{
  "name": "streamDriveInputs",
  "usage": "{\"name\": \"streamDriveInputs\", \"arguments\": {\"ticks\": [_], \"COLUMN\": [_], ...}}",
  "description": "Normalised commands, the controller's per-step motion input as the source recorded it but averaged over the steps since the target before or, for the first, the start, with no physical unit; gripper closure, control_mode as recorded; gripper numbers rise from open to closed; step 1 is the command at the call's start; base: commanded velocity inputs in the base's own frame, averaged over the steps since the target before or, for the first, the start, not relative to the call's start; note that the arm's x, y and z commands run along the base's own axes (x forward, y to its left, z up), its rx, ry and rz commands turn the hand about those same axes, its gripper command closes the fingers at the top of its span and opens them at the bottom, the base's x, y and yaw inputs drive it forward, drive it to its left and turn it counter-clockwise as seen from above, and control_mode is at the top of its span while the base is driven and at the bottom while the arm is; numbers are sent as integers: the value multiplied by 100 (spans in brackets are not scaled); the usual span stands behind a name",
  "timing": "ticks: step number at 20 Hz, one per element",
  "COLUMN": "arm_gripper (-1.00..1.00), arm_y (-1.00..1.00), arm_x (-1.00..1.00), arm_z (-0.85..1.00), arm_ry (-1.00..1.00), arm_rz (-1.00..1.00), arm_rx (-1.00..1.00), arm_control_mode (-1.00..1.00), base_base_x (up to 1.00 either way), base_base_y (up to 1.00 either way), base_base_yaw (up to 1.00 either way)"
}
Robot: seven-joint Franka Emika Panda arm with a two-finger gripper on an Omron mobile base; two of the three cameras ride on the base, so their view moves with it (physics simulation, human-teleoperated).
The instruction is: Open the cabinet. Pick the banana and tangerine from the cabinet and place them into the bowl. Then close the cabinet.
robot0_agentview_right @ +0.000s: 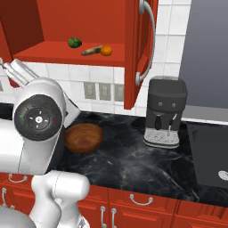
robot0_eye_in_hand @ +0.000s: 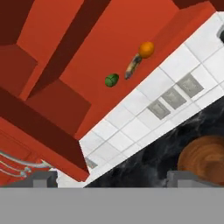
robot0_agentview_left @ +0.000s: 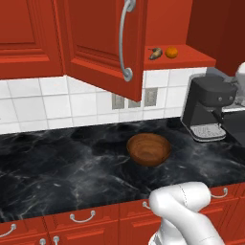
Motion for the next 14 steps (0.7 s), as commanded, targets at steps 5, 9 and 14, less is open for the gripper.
{"name": "streamDriveInputs", "arguments": {"ticks": [5,9,14], "arm_gripper": [-100,-100,-100], "arm_y": [7,53,85], "arm_x": [89,100,88], "arm_z": [-26,0,0], "arm_ry": [0,0,0], "arm_rz": [32,20,14], "arm_rx": [14,12,5], "arm_control_mode": [-100,-100,-100], "base_base_x": [0,0,0], "base_base_y": [0,0,0], "base_base_yaw": [0,0,0]}}
